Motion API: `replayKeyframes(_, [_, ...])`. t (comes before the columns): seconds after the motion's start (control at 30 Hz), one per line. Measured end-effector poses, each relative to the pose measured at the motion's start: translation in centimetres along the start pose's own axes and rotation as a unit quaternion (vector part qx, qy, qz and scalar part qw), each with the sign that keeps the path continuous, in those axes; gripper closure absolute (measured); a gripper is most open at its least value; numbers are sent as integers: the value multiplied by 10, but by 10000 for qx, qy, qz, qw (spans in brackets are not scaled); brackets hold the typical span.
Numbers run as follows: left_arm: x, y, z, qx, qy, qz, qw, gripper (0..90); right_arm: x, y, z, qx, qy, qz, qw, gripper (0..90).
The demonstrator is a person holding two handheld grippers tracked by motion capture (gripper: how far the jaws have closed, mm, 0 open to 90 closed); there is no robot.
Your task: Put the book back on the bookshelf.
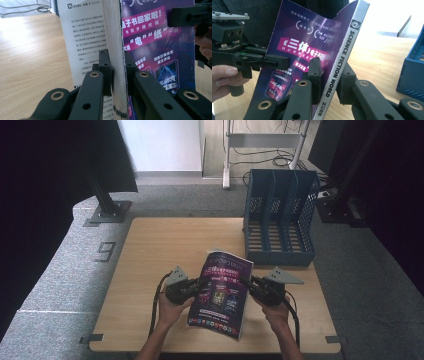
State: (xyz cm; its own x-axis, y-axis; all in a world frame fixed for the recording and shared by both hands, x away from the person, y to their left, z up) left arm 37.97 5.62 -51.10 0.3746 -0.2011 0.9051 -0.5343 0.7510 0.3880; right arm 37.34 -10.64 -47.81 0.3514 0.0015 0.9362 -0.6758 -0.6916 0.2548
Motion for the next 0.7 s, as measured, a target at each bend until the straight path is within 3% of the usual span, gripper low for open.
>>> replayKeyframes(0.2, [5,3,3,10,-85,136,9999,827,3,2,-1,13,17,68,10000,760])
replayKeyframes(0.4, [16,11,10,47,-236,386,9990,830,16,13,-11,103,187,351,9992,789])
replayKeyframes(0.7, [15,11,10,85,-229,388,9989,831,18,16,-13,119,230,397,9989,794])
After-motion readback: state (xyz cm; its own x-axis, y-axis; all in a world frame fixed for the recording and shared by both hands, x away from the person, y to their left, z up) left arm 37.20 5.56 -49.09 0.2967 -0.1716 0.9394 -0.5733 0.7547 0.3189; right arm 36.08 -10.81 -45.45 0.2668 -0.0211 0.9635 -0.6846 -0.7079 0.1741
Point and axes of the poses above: each handheld gripper's, and its own axes: y roughly backward along the jaws, x roughly out of its top, z roughly to its right, the point moved 10 cm from there along -y, roughly forward along the jaws, and after that the axes turned 1 degree about -y, right-handed, at the moved point
